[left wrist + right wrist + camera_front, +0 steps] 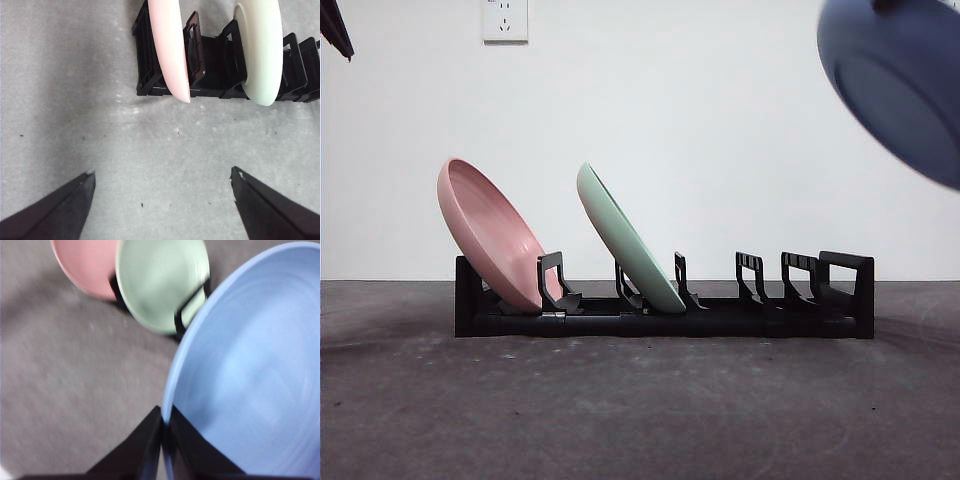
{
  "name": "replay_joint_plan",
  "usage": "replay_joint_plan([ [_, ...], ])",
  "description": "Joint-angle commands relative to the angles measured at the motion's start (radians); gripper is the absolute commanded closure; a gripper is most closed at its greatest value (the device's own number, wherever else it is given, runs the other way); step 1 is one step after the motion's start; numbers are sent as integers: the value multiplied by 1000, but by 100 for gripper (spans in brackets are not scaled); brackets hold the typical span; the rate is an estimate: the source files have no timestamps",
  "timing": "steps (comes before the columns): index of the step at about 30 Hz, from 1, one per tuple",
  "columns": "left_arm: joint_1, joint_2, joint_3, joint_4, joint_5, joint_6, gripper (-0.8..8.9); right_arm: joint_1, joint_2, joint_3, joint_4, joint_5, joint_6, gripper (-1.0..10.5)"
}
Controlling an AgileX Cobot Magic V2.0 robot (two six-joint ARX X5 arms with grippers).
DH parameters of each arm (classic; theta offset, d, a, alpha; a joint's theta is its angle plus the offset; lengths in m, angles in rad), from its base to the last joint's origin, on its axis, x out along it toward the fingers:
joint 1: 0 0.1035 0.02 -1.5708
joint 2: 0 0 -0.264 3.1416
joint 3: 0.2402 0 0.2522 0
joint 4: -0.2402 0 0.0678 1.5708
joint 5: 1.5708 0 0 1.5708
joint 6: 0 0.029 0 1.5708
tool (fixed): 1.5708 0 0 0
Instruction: Place the plate
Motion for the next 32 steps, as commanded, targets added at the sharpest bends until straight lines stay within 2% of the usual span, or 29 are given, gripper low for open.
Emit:
replay_joint_plan([
  [1,0,5,23,11,6,11,379,59,-18,-33,11,65,-12,933],
  [5,0,7,23,12,5,19,379,172,-23,-110,17,176,0,933],
  [10,0,7,23,12,5,33,379,328,-9,-202,59,269,31,933],
  [17,0,7,23,12,5,34,379,528,106,-239,110,399,48,933],
  [24,0,7,23,12,5,37,379,635,302,-239,235,399,48,933],
  [32,0,7,23,12,5,45,379,673,452,-237,392,394,26,933],
])
